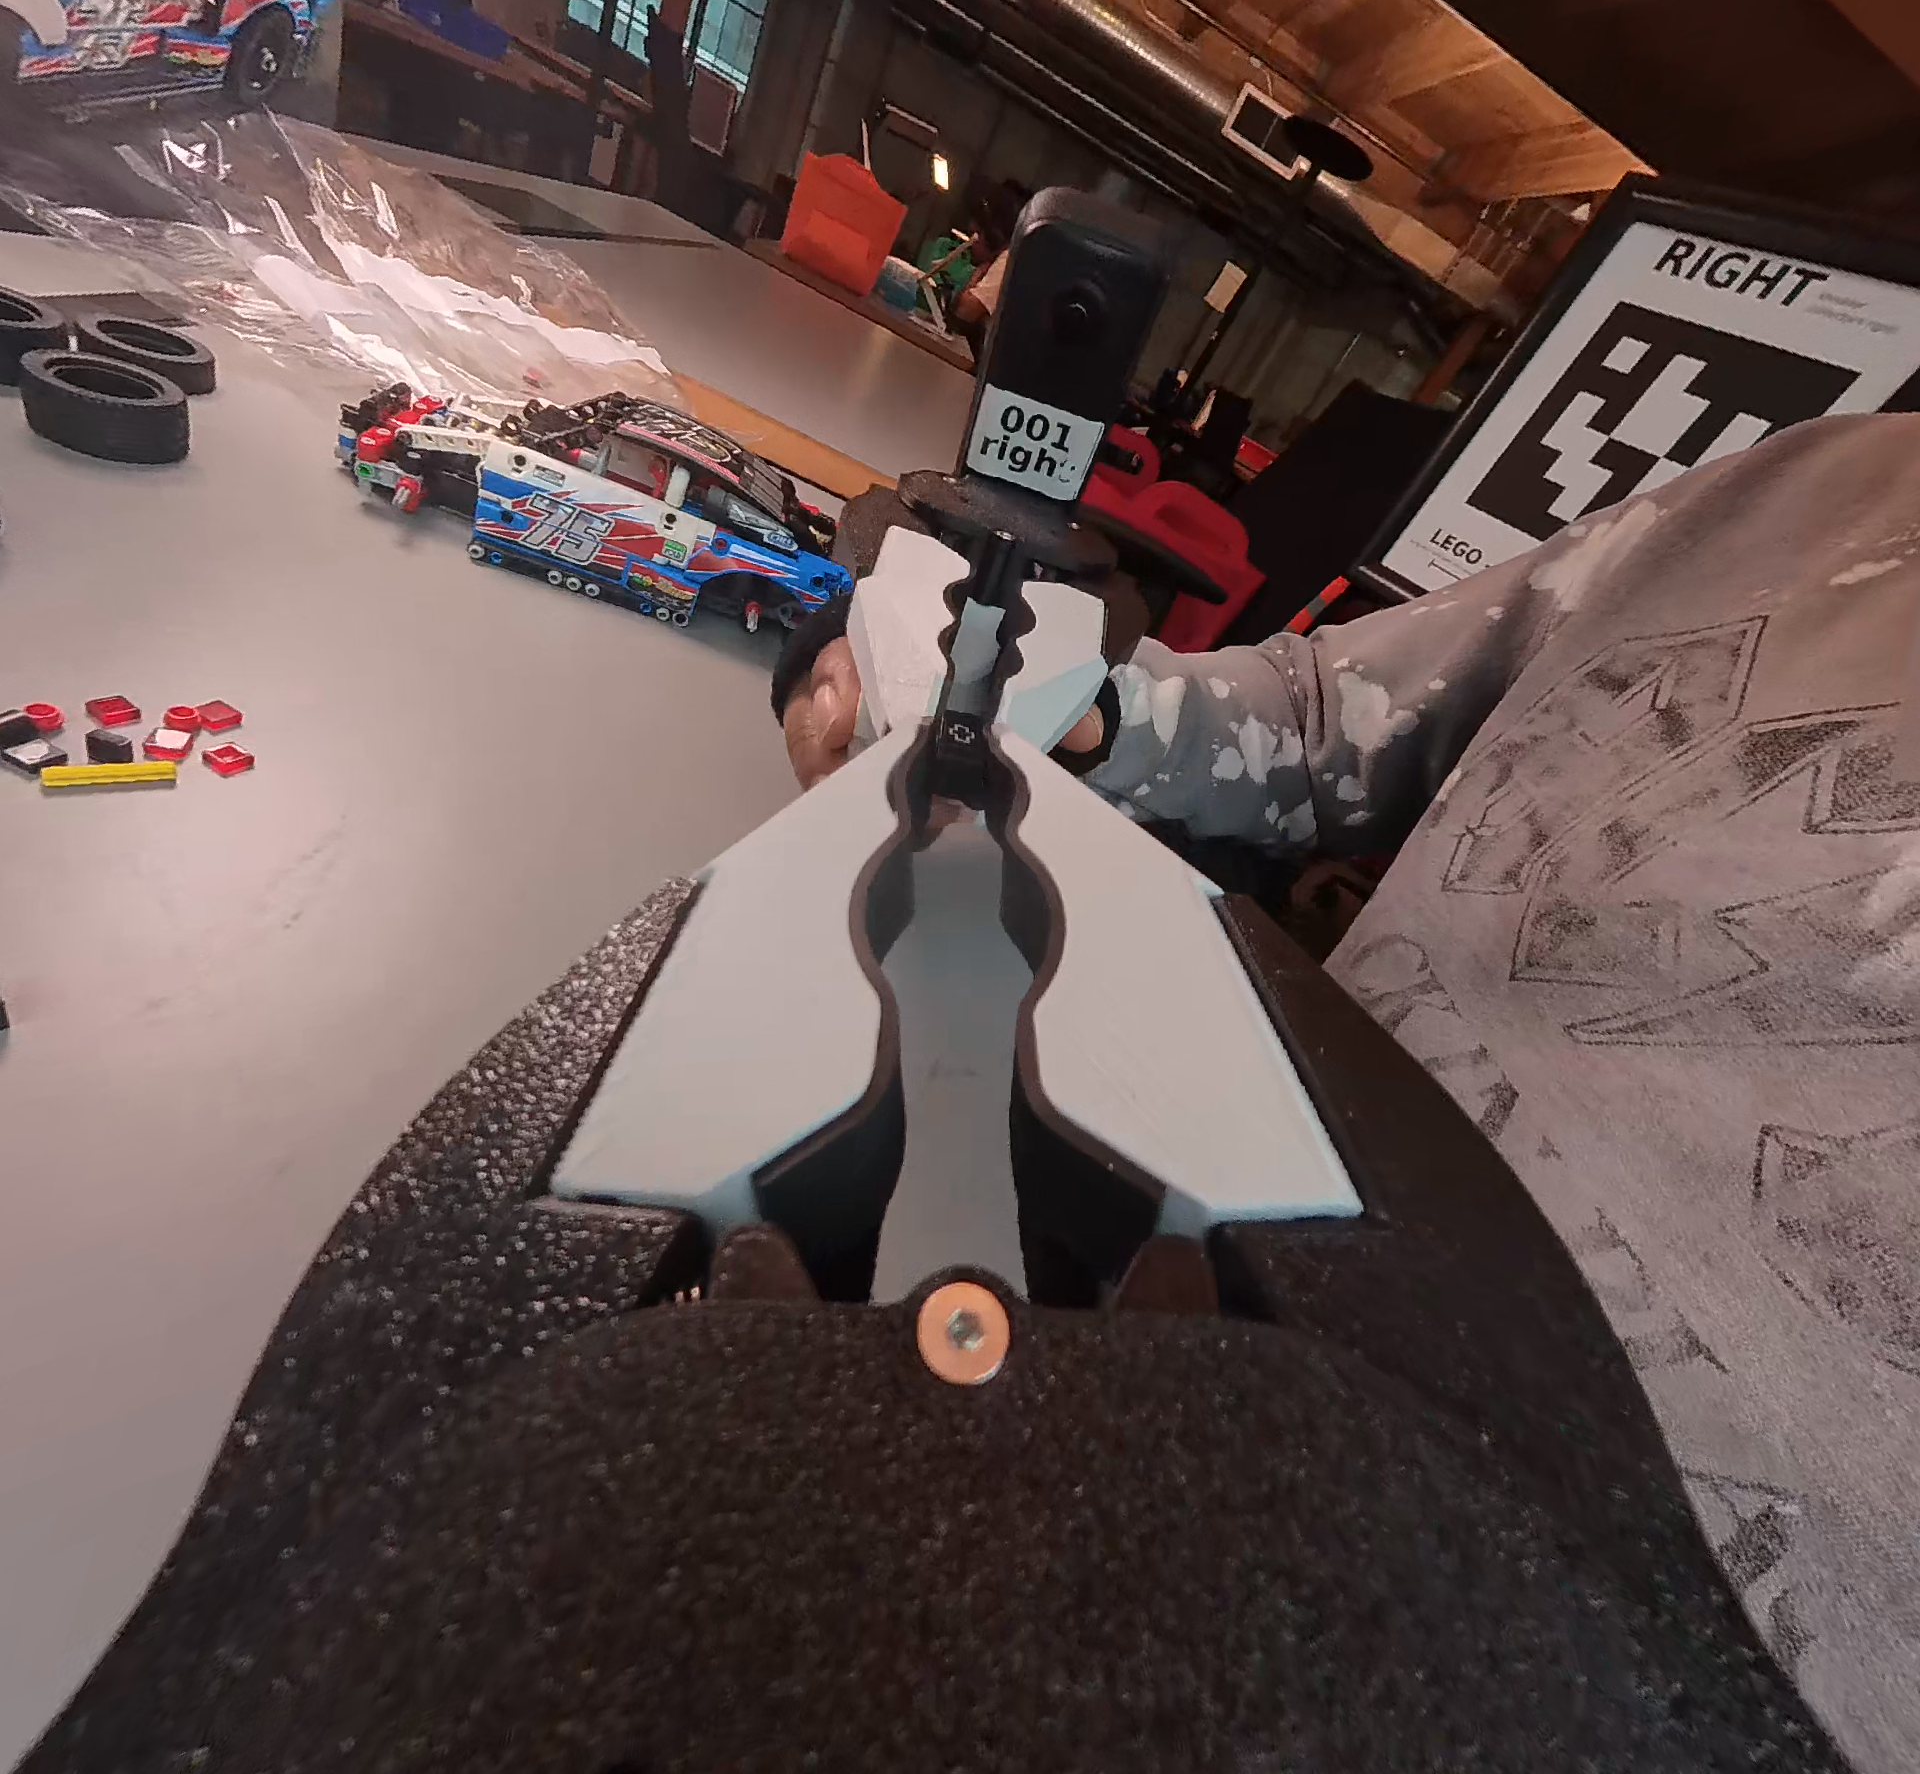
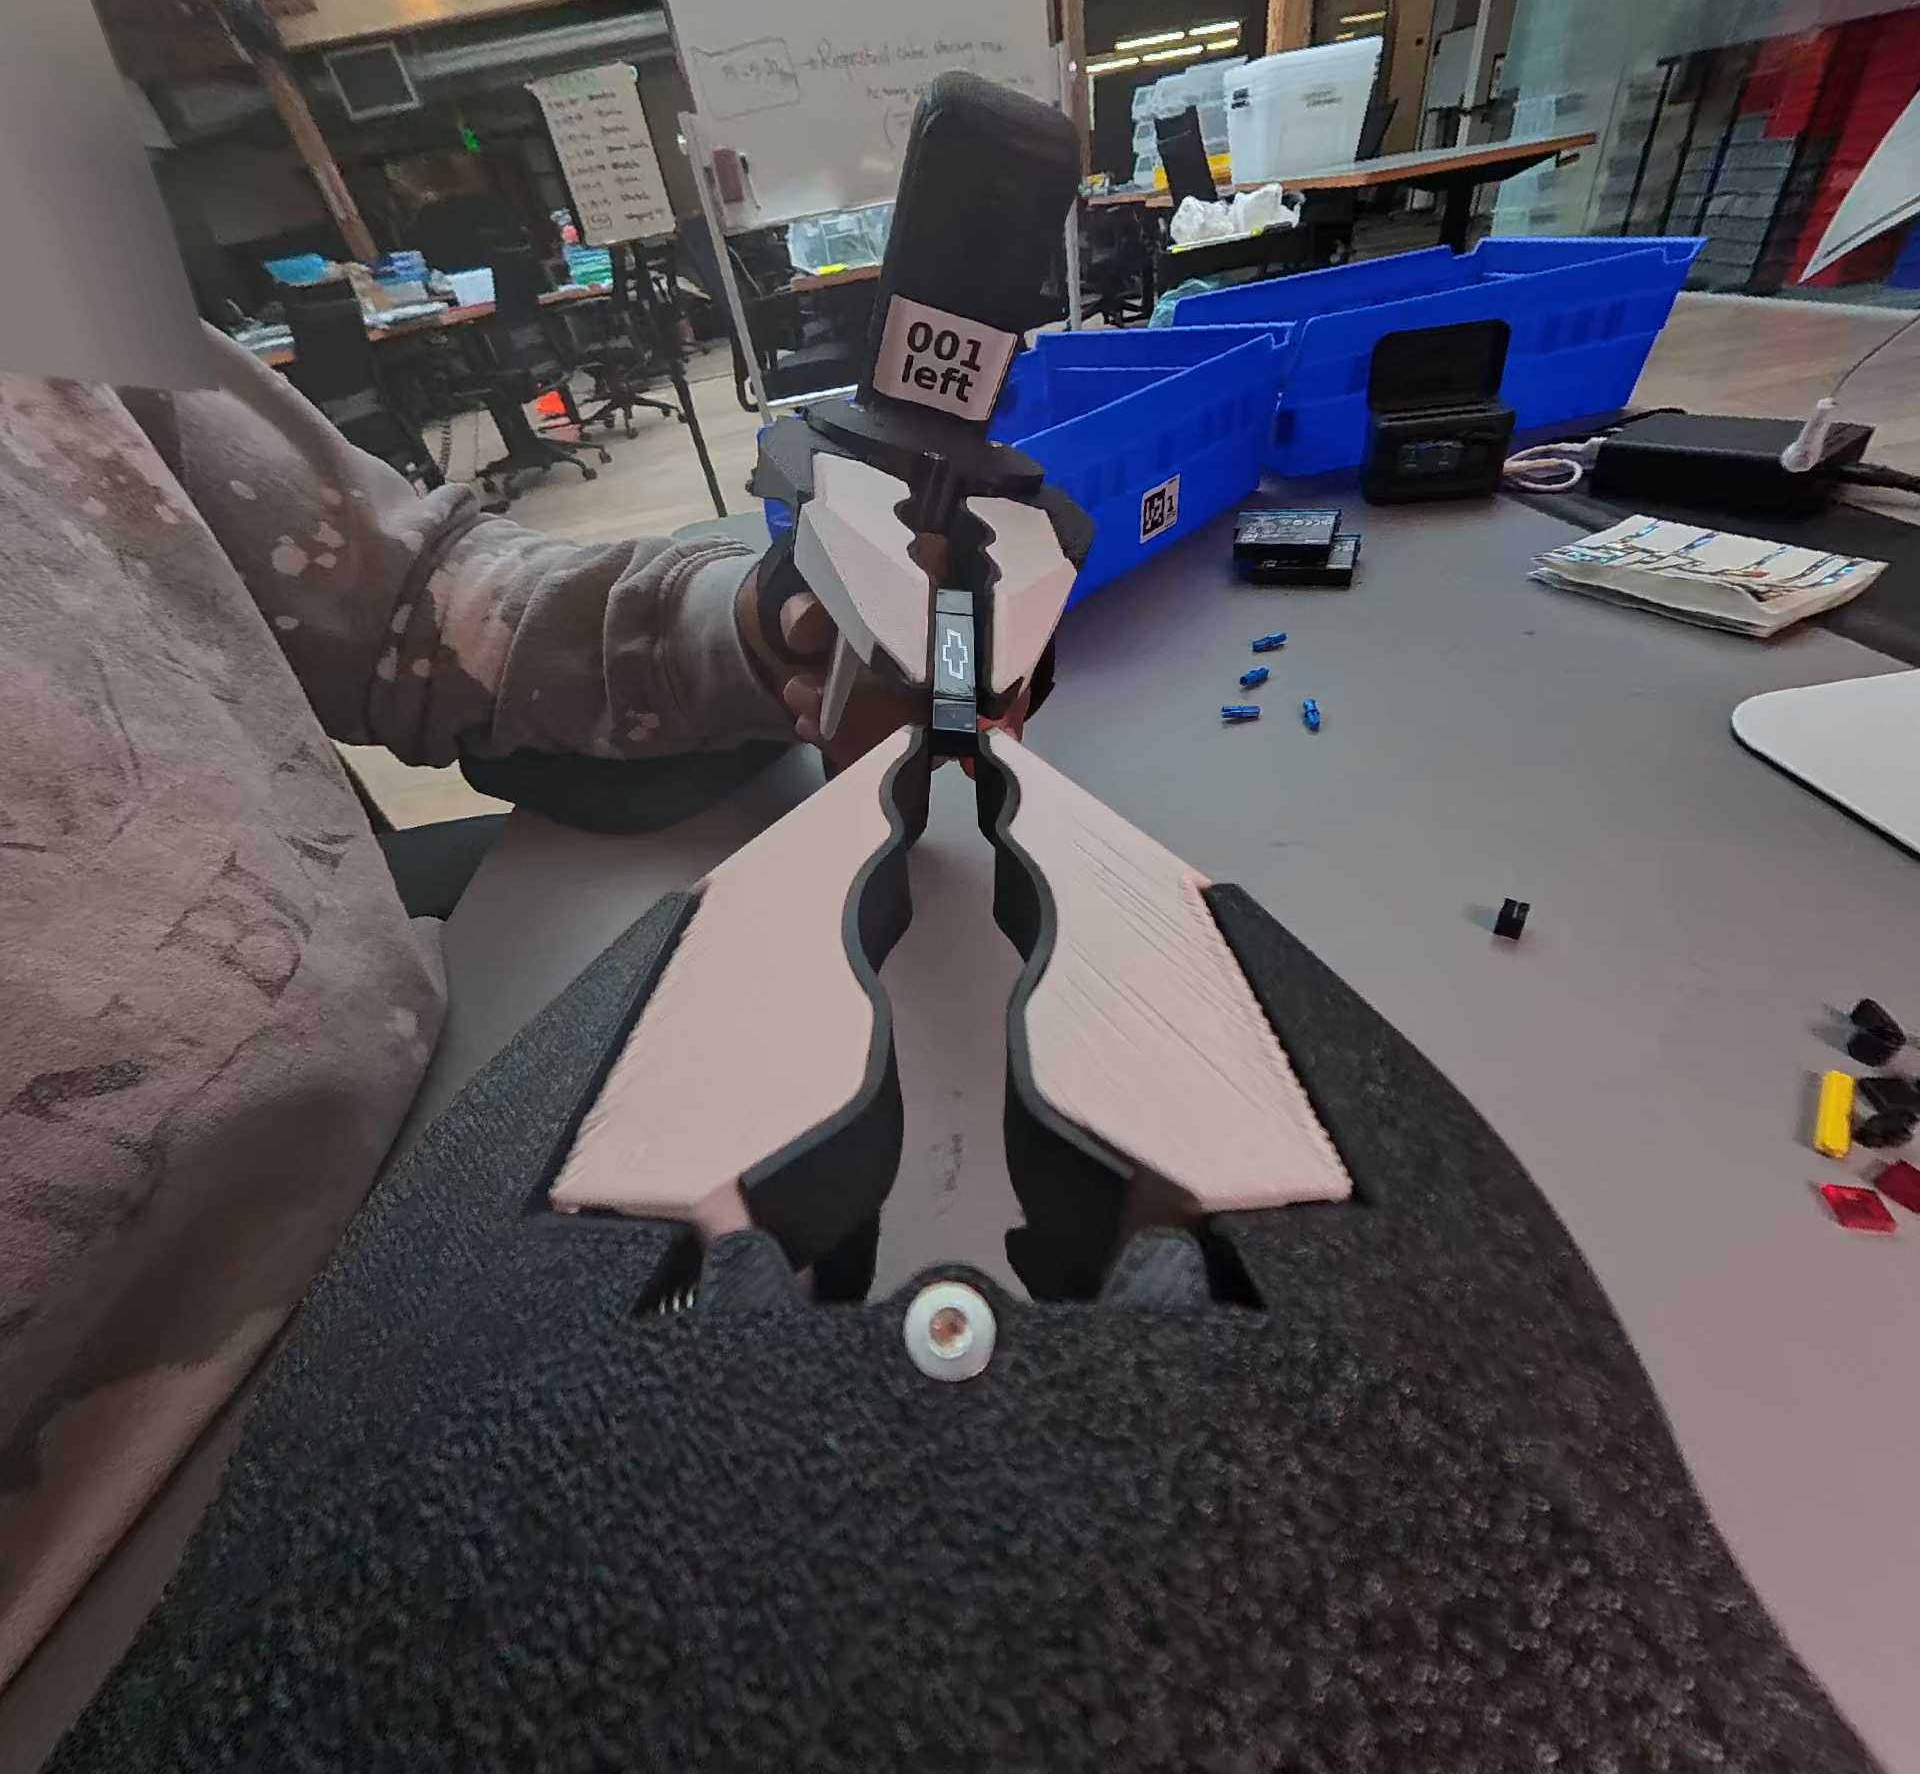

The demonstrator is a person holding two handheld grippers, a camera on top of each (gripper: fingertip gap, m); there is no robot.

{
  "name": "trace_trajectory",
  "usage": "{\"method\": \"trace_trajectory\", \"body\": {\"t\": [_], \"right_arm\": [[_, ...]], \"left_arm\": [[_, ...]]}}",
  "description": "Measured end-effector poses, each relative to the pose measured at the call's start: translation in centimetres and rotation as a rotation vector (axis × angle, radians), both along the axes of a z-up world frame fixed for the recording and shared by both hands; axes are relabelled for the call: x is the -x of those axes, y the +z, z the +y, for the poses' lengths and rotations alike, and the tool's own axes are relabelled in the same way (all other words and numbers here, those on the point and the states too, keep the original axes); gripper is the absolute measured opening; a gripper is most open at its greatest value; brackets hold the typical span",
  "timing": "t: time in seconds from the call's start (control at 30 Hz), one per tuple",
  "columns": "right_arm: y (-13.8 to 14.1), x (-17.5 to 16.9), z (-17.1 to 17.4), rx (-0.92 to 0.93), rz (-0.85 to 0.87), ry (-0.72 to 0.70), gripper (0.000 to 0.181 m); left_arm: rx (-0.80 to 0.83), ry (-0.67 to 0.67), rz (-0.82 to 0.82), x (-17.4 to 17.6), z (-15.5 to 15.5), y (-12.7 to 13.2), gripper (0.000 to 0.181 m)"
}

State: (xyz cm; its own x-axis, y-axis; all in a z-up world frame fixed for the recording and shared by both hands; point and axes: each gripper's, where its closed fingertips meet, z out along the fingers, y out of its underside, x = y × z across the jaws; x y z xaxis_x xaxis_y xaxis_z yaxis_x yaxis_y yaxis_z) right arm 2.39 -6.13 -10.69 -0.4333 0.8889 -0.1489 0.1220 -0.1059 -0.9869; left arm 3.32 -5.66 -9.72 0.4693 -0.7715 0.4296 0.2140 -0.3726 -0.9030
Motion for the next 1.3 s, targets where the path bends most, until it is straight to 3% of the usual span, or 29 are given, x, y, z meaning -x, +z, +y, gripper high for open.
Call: {"method": "trace_trajectory", "body": {"t": [0.6,0.83,0.93,1.0,1.07,1.1,1.2,1.3], "right_arm": [[-1.0,-1.0,-1.3,-0.034,-0.047,0.109,0.008],[-1.3,-1.8,-2.3,0.002,-0.070,0.213,0.008],[-0.4,-1.7,-2.3,0.067,-0.046,0.223,0.008],[0.4,-1.5,-2.0,0.098,-0.005,0.201,0.008],[4.7,-2.4,0.5,0.240,0.174,0.135,0.006],[5.4,-2.6,1.7,0.174,0.202,0.070,0.007],[4.5,-1.9,2.5,0.092,0.155,-0.039,0.007],[0.3,-0.5,2.0,-0.054,-0.011,-0.065,0.008]], "left_arm": [[-0.038,-0.080,0.197,-0.7,-1.5,-1.6,0.006],[-0.245,-0.066,0.492,-1.3,-2.5,-2.2,0.006],[-0.301,-0.043,0.526,-1.3,-2.6,-1.6,0.007],[-0.303,-0.027,0.519,-1.0,-2.4,-1.2,0.006],[-0.253,-0.014,0.585,0.3,-2.1,-2.8,0.006],[-0.231,-0.016,0.543,0.7,-2.2,-3.0,0.007],[-0.165,-0.003,0.435,1.1,-1.8,-2.5,0.006],[-0.138,0.017,0.453,1.1,-1.1,-3.2,0.006]]}}
